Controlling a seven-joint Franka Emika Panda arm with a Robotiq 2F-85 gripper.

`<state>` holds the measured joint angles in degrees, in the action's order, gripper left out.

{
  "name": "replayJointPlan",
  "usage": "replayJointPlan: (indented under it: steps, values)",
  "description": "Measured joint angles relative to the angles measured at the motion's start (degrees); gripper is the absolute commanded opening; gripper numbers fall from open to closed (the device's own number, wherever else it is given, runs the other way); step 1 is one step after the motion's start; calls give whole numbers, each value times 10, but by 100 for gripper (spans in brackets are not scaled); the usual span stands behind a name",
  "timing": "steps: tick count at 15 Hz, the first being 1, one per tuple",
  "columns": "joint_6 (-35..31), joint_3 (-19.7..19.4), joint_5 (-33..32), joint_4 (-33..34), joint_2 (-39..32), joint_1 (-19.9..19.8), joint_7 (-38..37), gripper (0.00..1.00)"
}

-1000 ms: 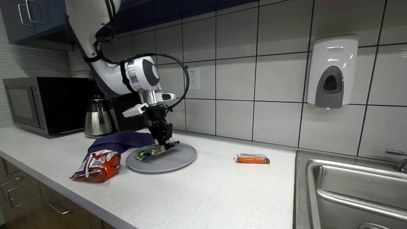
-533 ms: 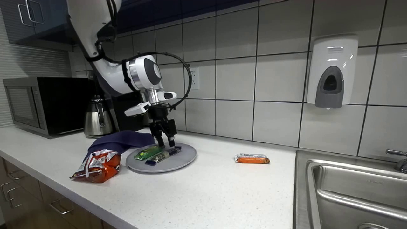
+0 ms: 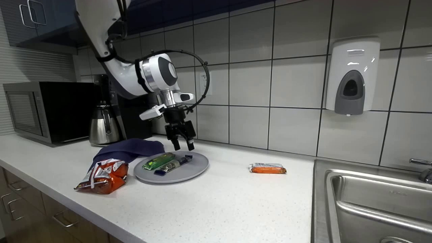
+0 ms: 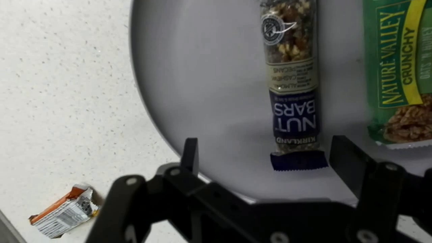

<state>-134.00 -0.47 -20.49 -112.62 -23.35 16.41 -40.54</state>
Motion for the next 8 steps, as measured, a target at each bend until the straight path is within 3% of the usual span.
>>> replayJointPlan:
  steps: [8]
  values:
    - [-1, -37, 7, 2, 10, -19, -21, 100]
